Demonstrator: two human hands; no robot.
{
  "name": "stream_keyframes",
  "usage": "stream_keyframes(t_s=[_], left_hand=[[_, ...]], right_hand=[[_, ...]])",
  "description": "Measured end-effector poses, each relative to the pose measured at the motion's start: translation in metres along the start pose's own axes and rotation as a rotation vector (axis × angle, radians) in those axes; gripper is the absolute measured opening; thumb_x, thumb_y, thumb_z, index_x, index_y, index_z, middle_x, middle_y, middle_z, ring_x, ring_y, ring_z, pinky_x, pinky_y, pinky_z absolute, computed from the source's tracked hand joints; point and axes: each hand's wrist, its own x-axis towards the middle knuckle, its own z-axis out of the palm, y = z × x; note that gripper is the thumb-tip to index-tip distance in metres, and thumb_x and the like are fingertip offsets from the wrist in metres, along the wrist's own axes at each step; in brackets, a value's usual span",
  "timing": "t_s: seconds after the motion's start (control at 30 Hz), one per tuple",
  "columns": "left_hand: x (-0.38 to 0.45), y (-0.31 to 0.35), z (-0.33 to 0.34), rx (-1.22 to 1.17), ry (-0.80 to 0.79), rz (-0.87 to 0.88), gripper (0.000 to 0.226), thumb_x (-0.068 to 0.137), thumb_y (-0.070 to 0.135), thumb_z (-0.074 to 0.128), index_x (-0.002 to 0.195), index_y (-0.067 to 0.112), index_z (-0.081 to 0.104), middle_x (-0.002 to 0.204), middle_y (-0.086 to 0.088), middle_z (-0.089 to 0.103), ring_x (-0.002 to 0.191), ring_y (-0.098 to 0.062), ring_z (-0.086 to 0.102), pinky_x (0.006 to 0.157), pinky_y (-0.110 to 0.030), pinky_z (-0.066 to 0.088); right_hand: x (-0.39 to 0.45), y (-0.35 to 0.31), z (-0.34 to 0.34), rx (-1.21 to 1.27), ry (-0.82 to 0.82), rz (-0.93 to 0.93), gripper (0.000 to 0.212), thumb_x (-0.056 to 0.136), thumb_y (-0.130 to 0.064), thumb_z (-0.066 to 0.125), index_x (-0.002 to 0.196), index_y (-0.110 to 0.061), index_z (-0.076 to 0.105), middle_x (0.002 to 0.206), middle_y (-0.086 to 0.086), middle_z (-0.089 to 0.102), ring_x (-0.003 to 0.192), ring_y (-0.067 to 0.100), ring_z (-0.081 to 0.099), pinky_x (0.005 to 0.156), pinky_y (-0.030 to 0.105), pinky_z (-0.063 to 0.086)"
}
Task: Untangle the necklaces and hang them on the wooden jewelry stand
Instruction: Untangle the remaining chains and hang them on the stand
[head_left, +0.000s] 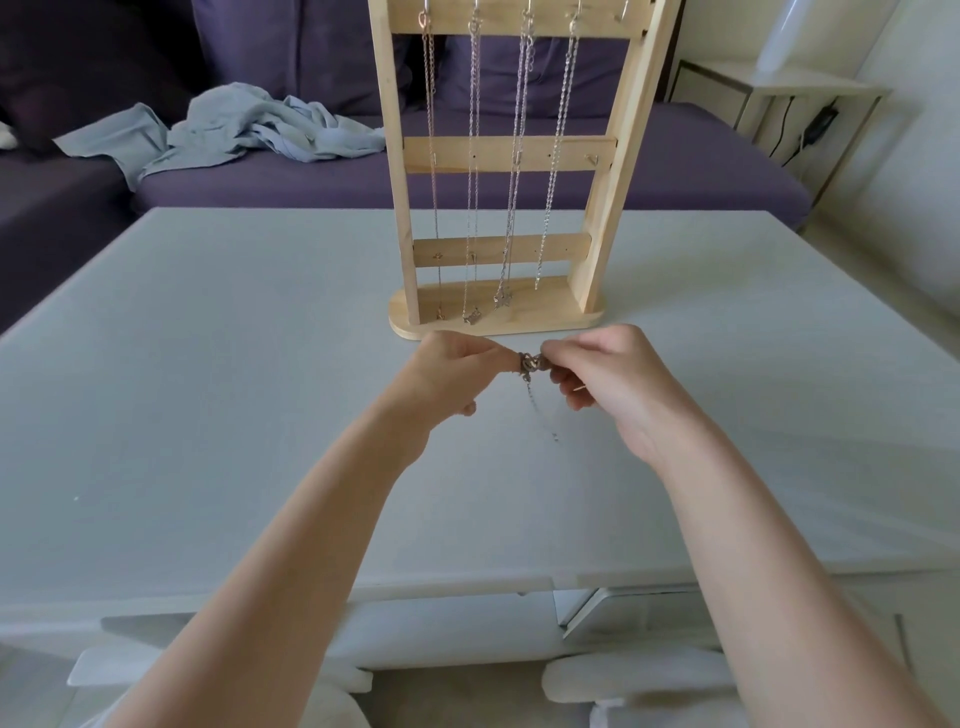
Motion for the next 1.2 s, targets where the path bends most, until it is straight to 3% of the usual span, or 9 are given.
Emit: stream_keyframes(t_s=[0.2, 0.3, 0.43, 0.63, 0.73, 0.87, 1.03, 1.2], left_hand=[[-0.0020, -0.0013, 0.0010, -0.031, 0.058, 0.067, 0.010, 0.085, 0.025, 0.066, 0.081, 0.019, 0.073, 0.068, 0.000, 0.048, 0.061, -0.010, 0.034, 0.057, -0.021, 0.030], [-0.0010, -0.0017, -0.0013, -0.100, 0.091, 0.087, 0.009, 0.085, 0.022, 0.066, 0.079, 0.020, 0.073, 0.066, 0.000, 0.047, 0.064, -0.012, 0.034, 0.061, -0.023, 0.032], [0.0001, -0.0012, 0.0008, -0.057, 0.123, 0.207, 0.012, 0.084, 0.018, 0.068, 0.074, 0.023, 0.070, 0.063, -0.001, 0.043, 0.058, -0.009, 0.034, 0.055, -0.020, 0.030], [0.0012, -0.0001, -0.0039, -0.485, 0.067, 0.113, 0.013, 0.089, 0.021, 0.063, 0.077, 0.021, 0.069, 0.069, 0.016, 0.058, 0.064, -0.005, 0.042, 0.061, -0.017, 0.039], [0.0017, 0.0002, -0.0024, -0.668, -0.038, 0.068, 0.014, 0.092, 0.017, 0.057, 0.080, 0.018, 0.063, 0.076, 0.008, 0.056, 0.068, -0.009, 0.048, 0.061, -0.018, 0.045], [0.0034, 0.0034, -0.0038, -0.916, -0.074, -0.023, 0.017, 0.094, 0.007, 0.051, 0.079, 0.005, 0.059, 0.078, -0.006, 0.056, 0.065, -0.015, 0.058, 0.062, -0.020, 0.053], [0.0048, -0.0015, 0.0025, -0.583, -0.016, 0.001, 0.014, 0.094, 0.008, 0.052, 0.083, 0.003, 0.060, 0.078, -0.005, 0.059, 0.072, -0.014, 0.060, 0.069, -0.019, 0.056], [0.0056, -0.0045, 0.0033, -0.534, -0.034, 0.026, 0.008, 0.090, 0.007, 0.059, 0.083, 0.004, 0.057, 0.079, -0.006, 0.061, 0.074, -0.013, 0.062, 0.073, -0.018, 0.056]], right_hand=[[-0.0029, -0.0038, 0.0006, 0.260, -0.103, 0.141, 0.021, 0.087, -0.007, 0.057, 0.066, -0.006, 0.059, 0.060, 0.004, 0.050, 0.050, 0.013, 0.042, 0.046, 0.020, 0.036], [-0.0028, -0.0054, 0.0014, 0.335, -0.137, 0.185, 0.023, 0.087, -0.006, 0.058, 0.063, -0.006, 0.057, 0.059, 0.005, 0.050, 0.047, 0.013, 0.042, 0.043, 0.020, 0.034], [-0.0023, -0.0072, 0.0020, 0.383, -0.102, 0.201, 0.023, 0.085, -0.006, 0.057, 0.063, -0.007, 0.056, 0.057, 0.005, 0.049, 0.047, 0.014, 0.040, 0.041, 0.019, 0.033], [-0.0048, -0.0096, 0.0014, 0.375, -0.218, 0.180, 0.024, 0.086, -0.005, 0.059, 0.062, -0.008, 0.058, 0.058, 0.005, 0.053, 0.049, 0.013, 0.043, 0.042, 0.019, 0.035], [-0.0055, -0.0087, 0.0022, 0.327, -0.277, 0.170, 0.024, 0.087, -0.005, 0.059, 0.063, -0.007, 0.059, 0.059, 0.005, 0.054, 0.050, 0.013, 0.044, 0.044, 0.019, 0.037], [-0.0036, -0.0071, 0.0009, 0.287, -0.180, 0.174, 0.025, 0.083, -0.002, 0.059, 0.061, -0.010, 0.055, 0.058, 0.002, 0.050, 0.047, 0.011, 0.046, 0.047, 0.020, 0.040], [-0.0009, -0.0075, -0.0020, 0.517, -0.060, 0.184, 0.017, 0.084, 0.001, 0.054, 0.070, -0.007, 0.056, 0.064, 0.005, 0.059, 0.049, 0.009, 0.052, 0.049, 0.018, 0.045], [-0.0001, -0.0060, -0.0028, 0.559, -0.002, 0.113, 0.021, 0.083, 0.009, 0.053, 0.070, -0.008, 0.056, 0.061, 0.002, 0.061, 0.052, 0.009, 0.050, 0.050, 0.018, 0.044]])
